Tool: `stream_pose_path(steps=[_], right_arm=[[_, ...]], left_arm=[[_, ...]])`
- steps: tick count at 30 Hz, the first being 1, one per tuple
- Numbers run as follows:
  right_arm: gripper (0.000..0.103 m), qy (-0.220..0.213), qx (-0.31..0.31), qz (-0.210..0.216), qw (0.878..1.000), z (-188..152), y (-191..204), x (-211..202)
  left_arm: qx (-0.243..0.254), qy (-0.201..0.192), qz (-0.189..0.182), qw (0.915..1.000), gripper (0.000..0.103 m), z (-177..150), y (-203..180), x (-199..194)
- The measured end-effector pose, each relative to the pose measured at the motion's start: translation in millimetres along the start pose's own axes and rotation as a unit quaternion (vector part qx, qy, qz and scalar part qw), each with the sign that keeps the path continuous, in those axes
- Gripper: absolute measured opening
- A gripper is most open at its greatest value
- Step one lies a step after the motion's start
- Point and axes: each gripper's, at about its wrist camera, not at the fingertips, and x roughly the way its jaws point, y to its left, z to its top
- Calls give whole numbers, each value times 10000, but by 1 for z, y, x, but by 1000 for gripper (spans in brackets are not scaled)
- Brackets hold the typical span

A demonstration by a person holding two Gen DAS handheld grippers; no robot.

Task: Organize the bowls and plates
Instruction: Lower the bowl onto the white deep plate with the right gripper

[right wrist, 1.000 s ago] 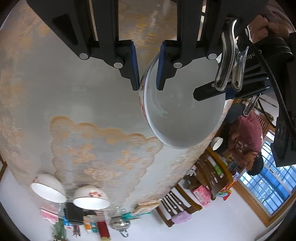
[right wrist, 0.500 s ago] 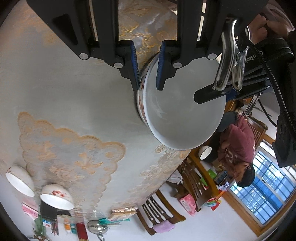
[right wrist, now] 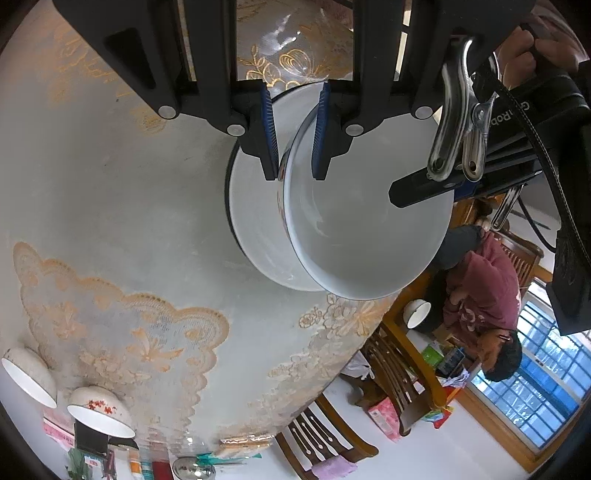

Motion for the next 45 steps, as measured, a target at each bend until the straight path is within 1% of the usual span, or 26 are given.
stream_pose_path(steps=[10,16,22,27,29,30,32,34,38,45], right_arm=[[21,30,158,-117,9998,2,-2,9],[21,9,188,-152,9997,2,0,10],[24,-14,181,-122,9998,-1,0,8],[25,-141,94,-140,9998,-1,1,0],[26,-224,92,-102,9997,-1,1,-4],[26,-261,95,-83,9996,-1,2,-7],[30,-325,105,-33,9994,-1,2,-11],[31,-381,122,18,9992,-2,2,-15],[34,-447,213,54,9988,-4,0,-19],[35,-476,281,28,9985,-10,-2,-24]], left_arm=[[33,148,-125,9998,27,0,7,14],[4,122,-169,9998,27,0,10,15],[-68,90,-180,9998,28,-2,11,16],[-153,86,-215,9996,28,0,12,14],[-173,56,-233,9996,35,1,13,12],[-174,24,-231,9996,37,2,12,10],[-160,-32,-159,9997,42,3,12,6],[-144,-67,-100,9998,46,4,11,3],[-164,-102,-87,9998,47,5,12,-1],[-146,-167,-25,9998,47,4,12,-7]])
